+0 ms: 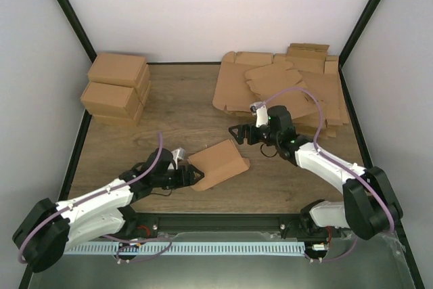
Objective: Fold the paper box
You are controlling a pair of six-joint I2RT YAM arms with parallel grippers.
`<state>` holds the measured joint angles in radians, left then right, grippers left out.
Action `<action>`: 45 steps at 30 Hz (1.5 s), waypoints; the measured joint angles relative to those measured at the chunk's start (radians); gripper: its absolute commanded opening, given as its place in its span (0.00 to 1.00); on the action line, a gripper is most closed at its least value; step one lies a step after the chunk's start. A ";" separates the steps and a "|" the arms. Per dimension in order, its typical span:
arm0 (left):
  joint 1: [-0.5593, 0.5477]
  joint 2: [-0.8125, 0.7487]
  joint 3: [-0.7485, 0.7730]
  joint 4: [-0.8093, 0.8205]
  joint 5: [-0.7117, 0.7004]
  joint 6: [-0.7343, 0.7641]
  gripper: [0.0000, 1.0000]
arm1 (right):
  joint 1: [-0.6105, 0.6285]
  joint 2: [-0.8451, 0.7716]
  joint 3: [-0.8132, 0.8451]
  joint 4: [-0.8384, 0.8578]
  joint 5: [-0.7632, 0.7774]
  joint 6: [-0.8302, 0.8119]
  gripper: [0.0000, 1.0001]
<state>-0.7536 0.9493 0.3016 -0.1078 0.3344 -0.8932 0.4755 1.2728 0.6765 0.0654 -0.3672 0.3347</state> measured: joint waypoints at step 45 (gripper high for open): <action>0.307 0.697 0.467 0.254 0.091 0.217 0.69 | 0.105 0.055 -0.273 0.011 -0.262 0.334 1.00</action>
<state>-0.4465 1.6463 0.7681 0.1467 0.4255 -0.6762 0.5804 1.3281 0.4038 0.0765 -0.6292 0.6689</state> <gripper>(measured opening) 0.665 0.967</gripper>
